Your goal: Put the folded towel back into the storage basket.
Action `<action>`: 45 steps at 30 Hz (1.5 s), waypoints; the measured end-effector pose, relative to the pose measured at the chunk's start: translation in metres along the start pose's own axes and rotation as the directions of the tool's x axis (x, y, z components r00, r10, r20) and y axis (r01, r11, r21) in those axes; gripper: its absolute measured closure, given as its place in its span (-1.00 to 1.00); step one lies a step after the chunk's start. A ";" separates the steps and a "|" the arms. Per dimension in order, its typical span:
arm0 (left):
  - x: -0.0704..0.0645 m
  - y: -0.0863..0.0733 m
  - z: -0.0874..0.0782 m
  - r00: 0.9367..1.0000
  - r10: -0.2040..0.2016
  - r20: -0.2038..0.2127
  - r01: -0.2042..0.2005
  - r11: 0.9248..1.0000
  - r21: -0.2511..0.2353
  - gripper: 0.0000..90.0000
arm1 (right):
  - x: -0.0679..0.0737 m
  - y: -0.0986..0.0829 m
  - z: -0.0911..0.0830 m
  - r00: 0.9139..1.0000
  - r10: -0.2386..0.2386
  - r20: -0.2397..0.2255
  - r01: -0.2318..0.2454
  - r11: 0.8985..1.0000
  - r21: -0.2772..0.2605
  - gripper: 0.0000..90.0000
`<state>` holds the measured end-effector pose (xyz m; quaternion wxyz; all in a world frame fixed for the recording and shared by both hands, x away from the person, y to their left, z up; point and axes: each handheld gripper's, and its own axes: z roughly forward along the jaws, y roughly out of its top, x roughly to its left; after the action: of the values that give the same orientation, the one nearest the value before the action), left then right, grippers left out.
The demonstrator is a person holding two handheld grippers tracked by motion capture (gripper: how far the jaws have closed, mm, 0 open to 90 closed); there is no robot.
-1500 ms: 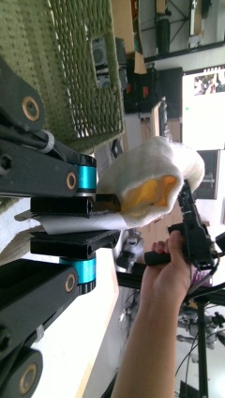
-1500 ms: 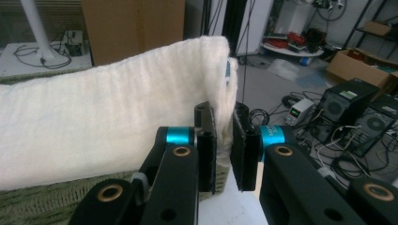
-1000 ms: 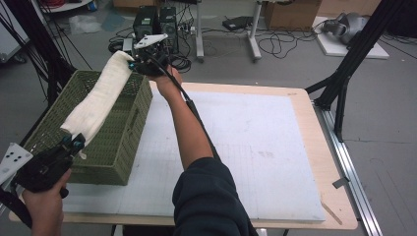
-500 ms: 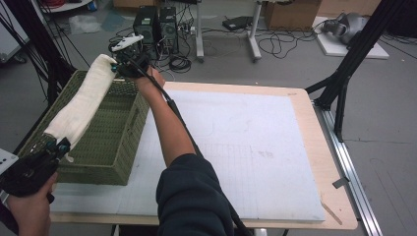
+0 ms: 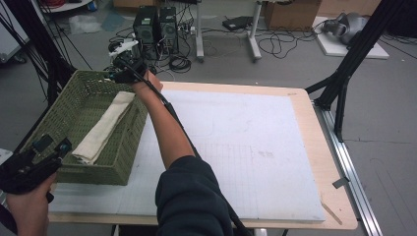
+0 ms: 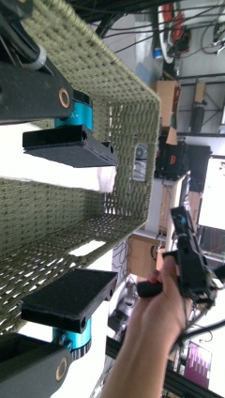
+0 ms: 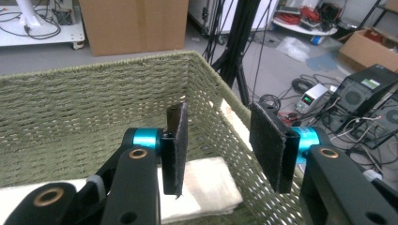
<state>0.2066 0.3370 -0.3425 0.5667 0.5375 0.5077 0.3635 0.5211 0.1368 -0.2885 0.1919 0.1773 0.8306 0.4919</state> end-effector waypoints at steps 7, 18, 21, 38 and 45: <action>-0.009 0.001 0.008 0.997 -0.025 0.074 0.024 1.000 0.010 -0.32 | -0.013 -0.008 -0.034 0.999 0.023 -0.027 -0.023 1.000 -0.006 0.13; -0.032 0.002 0.025 0.987 -0.016 0.161 0.010 0.999 0.036 -0.57 | -0.038 -0.033 -0.097 0.996 0.068 -0.057 -0.069 0.997 -0.019 -0.31; -0.039 0.000 0.031 0.979 -0.014 0.204 0.003 0.999 0.050 -0.57 | -0.043 -0.038 -0.112 0.995 0.099 -0.022 -0.100 0.994 -0.033 -0.54; -0.080 -0.008 0.057 0.919 0.030 0.393 -0.072 0.993 0.095 -0.58 | -0.061 -0.081 -0.204 0.986 0.163 0.023 -0.163 0.987 0.010 -0.60; -0.097 -0.011 0.067 0.895 0.029 0.444 -0.084 0.991 0.104 -0.58 | -0.062 -0.116 -0.243 0.980 0.188 0.071 -0.190 0.982 0.023 -0.60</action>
<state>0.2481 0.2265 -0.3421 0.6226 0.6539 0.3710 0.2170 0.4421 -0.1278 -0.2746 0.1703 0.2749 0.8100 0.4892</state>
